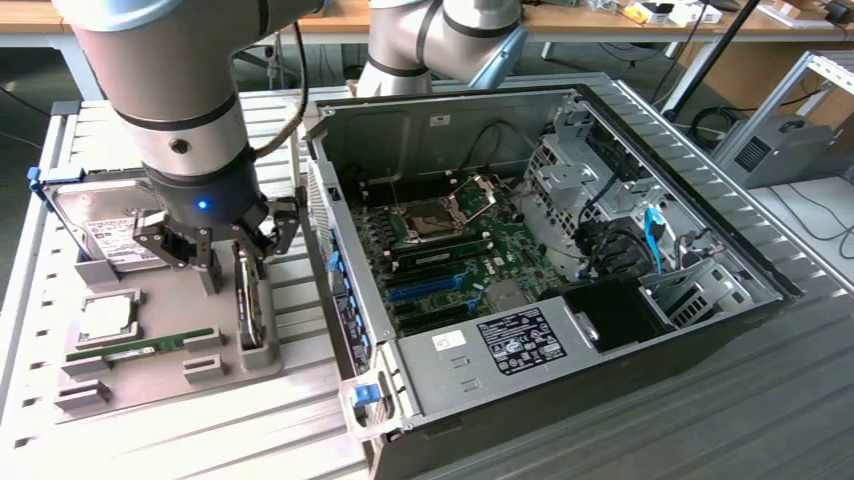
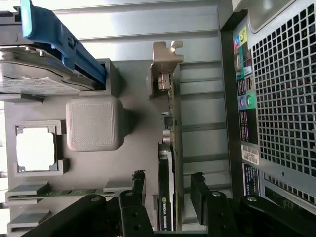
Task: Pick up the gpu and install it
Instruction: 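Pick up the gpu and move the gpu toward the slot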
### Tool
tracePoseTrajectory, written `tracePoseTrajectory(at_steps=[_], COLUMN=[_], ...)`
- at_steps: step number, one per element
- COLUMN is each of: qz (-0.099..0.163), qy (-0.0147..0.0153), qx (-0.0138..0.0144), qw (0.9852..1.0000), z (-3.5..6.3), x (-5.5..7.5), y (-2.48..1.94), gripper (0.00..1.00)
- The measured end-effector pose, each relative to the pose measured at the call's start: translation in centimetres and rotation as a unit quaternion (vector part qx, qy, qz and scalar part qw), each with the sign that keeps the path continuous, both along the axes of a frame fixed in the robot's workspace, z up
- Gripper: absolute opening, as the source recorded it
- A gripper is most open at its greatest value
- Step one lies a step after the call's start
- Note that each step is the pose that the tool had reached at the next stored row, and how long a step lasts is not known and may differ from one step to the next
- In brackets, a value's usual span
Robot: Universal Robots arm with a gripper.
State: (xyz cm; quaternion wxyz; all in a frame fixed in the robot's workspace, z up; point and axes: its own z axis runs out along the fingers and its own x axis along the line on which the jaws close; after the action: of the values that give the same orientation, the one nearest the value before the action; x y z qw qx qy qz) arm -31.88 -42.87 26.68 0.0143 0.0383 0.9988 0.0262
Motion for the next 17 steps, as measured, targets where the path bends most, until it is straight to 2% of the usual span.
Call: tracePoseTrajectory(at_steps=[2,8,14,17], qz=[0.0,0.0,0.0,0.0], qy=[0.0,0.0,-0.0001,0.0], qx=[0.0,0.0,0.0001,0.0], qw=[1.0,1.0,1.0,1.0], z=[-1.39,-1.67,-1.75,-2.58], x=[0.0,0.0,0.0,0.0], y=[0.0,-0.03,-0.37,-0.38], gripper=[0.5,0.5,0.5,0.5])
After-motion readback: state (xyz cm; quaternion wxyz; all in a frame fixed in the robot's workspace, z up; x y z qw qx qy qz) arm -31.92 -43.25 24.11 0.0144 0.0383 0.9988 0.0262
